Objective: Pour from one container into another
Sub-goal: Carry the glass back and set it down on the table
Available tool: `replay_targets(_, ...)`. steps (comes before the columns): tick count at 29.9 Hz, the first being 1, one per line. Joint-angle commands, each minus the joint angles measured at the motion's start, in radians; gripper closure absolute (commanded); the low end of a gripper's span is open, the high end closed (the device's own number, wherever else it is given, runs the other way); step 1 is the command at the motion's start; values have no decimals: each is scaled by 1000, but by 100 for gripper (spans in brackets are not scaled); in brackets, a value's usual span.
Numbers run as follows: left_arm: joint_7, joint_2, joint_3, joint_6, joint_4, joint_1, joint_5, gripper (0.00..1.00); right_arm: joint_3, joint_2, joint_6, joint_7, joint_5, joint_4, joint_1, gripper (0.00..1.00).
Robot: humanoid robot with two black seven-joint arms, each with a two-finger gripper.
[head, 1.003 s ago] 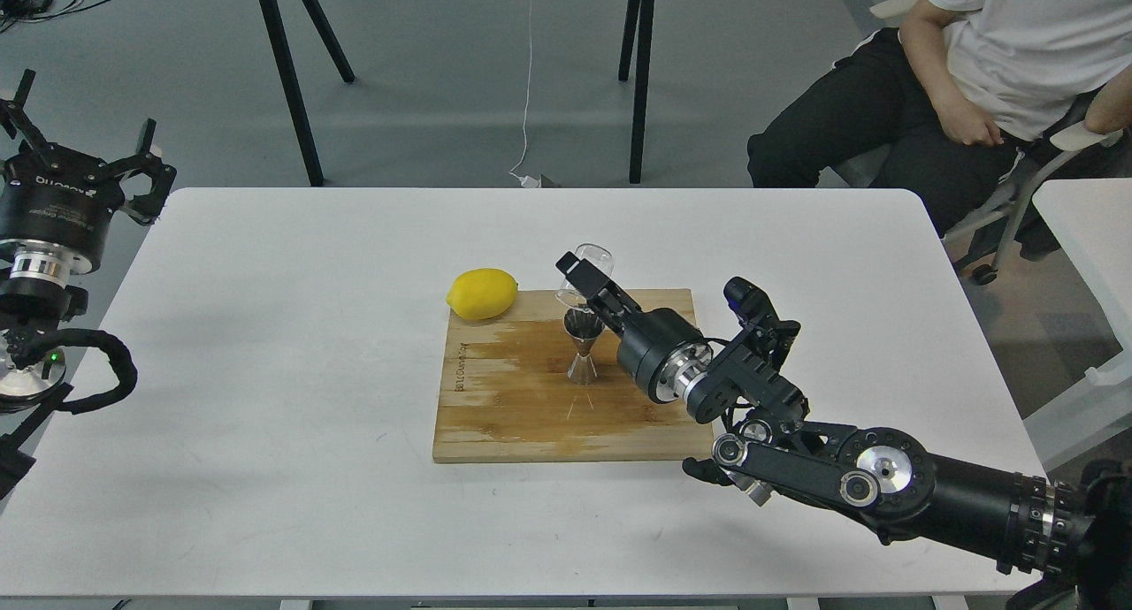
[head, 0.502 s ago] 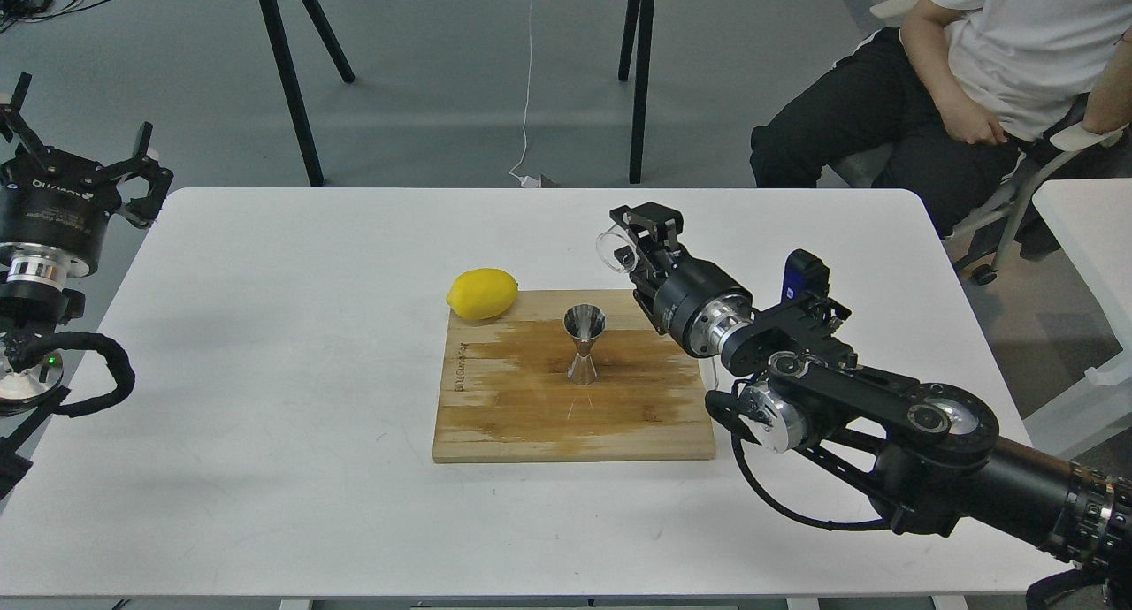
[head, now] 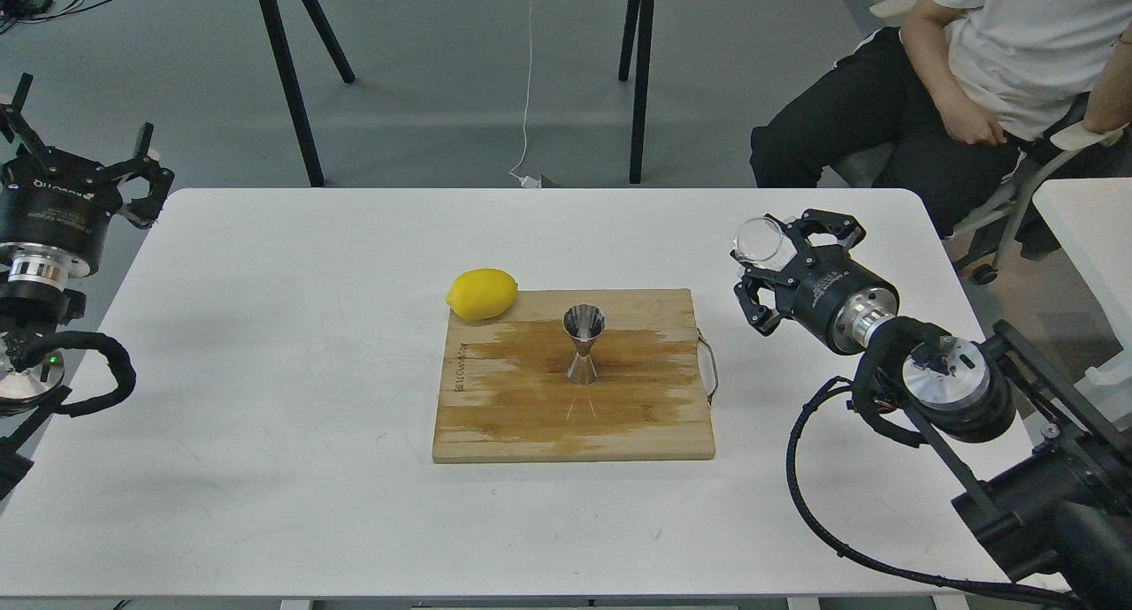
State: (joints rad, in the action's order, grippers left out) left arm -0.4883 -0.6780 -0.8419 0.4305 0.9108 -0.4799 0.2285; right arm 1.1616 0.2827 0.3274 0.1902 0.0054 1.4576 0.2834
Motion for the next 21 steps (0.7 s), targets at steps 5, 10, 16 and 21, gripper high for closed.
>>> replay_targets(5,0,2,0,-1,0,1,0,0,157,1,-146,51,224,-117,-179,67)
replay_targets(10,0,3,1,-1,0,3,0,0,164,0,-228,48,386,-200,-233,67)
replay_targets(16,0,0,1,1,0,3,0,0,164,-8,-329,54,406,-308,-250,67)
replay_targets(21,1,2,1,-3,0,3,0,0,165,-11,-384,80,406,-423,-233,66)
